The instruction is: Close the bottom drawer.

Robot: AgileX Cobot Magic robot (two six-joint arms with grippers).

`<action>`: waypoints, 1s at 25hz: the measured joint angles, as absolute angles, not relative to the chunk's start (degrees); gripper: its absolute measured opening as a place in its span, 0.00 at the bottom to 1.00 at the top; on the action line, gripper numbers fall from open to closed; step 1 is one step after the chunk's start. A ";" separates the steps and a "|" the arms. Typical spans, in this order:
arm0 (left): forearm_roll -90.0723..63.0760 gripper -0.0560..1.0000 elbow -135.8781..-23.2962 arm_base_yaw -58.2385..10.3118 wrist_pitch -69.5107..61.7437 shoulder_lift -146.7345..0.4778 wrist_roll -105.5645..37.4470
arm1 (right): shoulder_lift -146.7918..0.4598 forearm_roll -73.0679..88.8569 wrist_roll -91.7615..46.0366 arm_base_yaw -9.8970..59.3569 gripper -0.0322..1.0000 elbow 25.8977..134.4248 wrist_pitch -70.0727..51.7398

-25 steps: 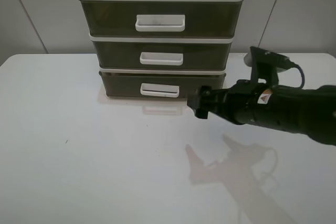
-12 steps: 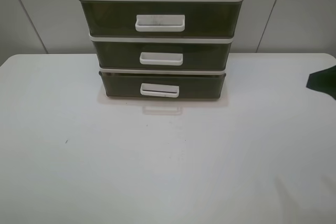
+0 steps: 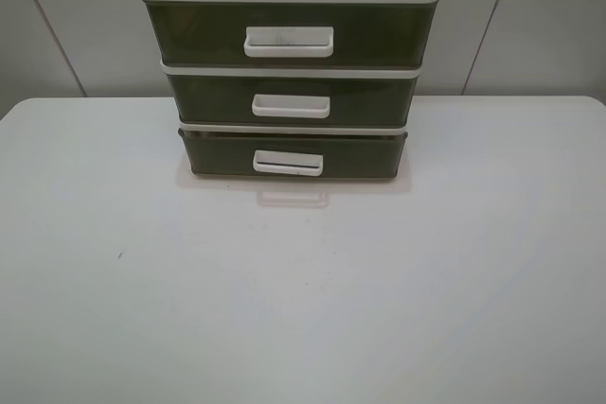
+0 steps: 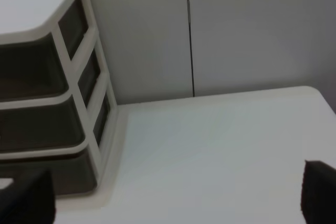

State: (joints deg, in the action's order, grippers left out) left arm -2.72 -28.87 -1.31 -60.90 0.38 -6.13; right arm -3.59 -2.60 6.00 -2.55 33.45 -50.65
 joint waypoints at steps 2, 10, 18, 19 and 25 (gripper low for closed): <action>-2.72 0.73 -28.87 -1.31 -60.90 0.38 -6.13 | -1.22 -2.89 6.00 -2.55 0.83 33.11 -51.34; -2.72 0.73 -28.87 -1.31 -60.90 0.38 -6.13 | 0.05 -1.30 6.00 -2.89 0.83 30.79 -58.01; -2.72 0.73 -28.87 -1.31 -60.90 0.38 -6.13 | 0.05 -1.26 6.00 -1.51 0.83 29.71 -60.44; -2.72 0.73 -28.87 -1.31 -60.90 0.38 -6.13 | 0.05 -1.26 6.00 -0.78 0.83 29.71 -60.44; -2.72 0.73 -28.87 -1.31 -60.90 0.38 -6.13 | 0.05 -1.23 6.00 -0.25 0.83 29.71 -60.44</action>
